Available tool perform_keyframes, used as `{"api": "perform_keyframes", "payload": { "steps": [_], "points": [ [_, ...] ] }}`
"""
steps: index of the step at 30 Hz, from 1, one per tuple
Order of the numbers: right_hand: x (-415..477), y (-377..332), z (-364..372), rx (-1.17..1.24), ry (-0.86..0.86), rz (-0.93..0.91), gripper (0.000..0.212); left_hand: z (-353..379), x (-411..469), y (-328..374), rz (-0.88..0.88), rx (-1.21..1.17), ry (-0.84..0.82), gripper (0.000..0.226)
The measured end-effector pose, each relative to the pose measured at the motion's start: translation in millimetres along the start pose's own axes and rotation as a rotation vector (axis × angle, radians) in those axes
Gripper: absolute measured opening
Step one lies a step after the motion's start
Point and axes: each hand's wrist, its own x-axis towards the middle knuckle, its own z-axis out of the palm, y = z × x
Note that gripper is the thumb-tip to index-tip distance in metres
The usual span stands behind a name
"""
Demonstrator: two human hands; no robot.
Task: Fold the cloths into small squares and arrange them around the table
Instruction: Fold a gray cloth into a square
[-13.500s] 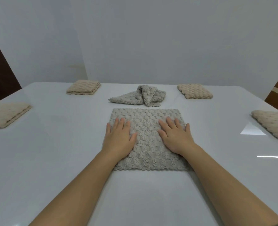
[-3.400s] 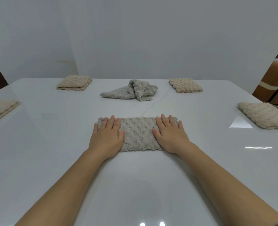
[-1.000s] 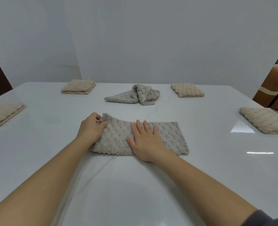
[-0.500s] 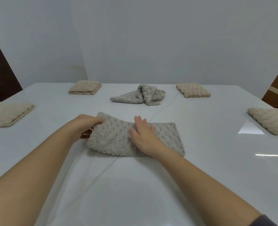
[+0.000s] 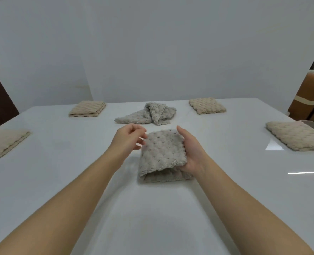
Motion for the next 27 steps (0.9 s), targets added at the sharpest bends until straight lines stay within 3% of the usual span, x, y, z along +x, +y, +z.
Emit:
{"api": "perform_keyframes", "payload": {
  "steps": [2, 5, 8, 13, 18, 27],
  "points": [
    [0, -5, -10, -0.075, 0.067, -0.02, 0.034, 6, -1, -15, 0.189, 0.228, 0.027, 0.015],
    [3, -11, -20, -0.224, 0.14, 0.004, 0.023, 18, -4, -30, 0.315, 0.474, -0.09, 0.038],
    [6, -16, -25, -0.445, 0.201, -0.001, 0.017, 31, -2, -39, 0.317, 0.701, -0.245, 0.056],
    [10, -14, -37, -0.834, 0.306, -0.173, 0.017, 38, -5, -48, 0.285, 1.016, -0.379, 0.062],
    [14, -12, -47, -1.204, 0.493, -0.423, 0.014, 43, -7, -53, 0.277, 1.11, -0.374, 0.062],
    [16, 2, -44, -1.68, 0.556, -0.571, 0.051, 48, -9, -56, 0.241, 1.029, -0.324, 0.062]
  ]
}}
